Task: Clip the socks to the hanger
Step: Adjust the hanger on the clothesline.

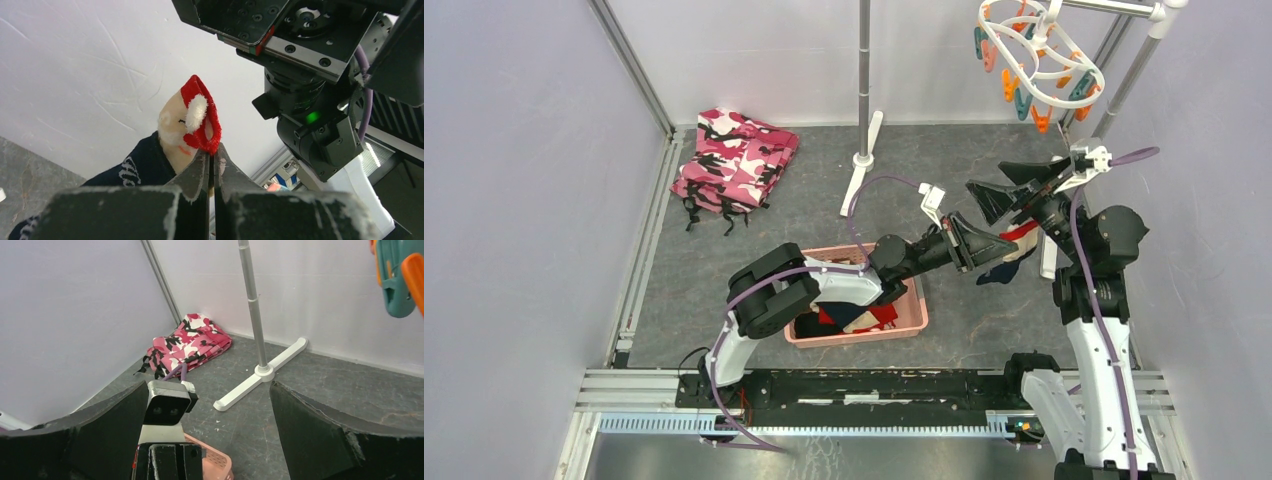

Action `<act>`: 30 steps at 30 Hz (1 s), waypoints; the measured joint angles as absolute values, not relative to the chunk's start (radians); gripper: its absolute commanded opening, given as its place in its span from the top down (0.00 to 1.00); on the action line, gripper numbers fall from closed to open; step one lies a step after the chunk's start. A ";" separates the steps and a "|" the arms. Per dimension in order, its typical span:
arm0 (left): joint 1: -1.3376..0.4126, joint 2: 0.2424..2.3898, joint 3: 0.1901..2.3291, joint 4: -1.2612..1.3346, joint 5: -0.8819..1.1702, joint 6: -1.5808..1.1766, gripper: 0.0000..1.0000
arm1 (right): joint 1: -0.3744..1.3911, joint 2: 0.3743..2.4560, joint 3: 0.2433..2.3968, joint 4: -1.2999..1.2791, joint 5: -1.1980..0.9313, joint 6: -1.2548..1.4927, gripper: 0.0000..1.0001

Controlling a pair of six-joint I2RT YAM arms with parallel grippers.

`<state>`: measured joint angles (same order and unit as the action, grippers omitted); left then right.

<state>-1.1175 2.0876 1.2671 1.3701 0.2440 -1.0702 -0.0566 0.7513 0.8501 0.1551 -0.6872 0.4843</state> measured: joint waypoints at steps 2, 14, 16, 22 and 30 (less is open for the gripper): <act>-1.116 2.088 1.268 1.390 0.245 -1.074 0.98 | -0.056 0.733 0.850 0.152 -0.672 0.483 0.02; -1.083 2.151 1.340 1.450 0.297 -1.146 0.98 | -0.056 0.710 0.825 0.163 -0.635 0.482 0.02; -1.079 2.152 1.340 1.444 0.309 -1.152 0.98 | -0.056 0.711 0.815 0.162 -0.627 0.484 0.02; -1.079 2.152 1.341 1.454 0.348 -1.153 0.98 | -0.054 0.612 0.751 0.159 -0.574 0.498 0.02; -1.094 2.152 1.341 1.456 0.407 -1.159 0.98 | -0.054 0.442 0.675 0.167 -0.509 0.505 0.02</act>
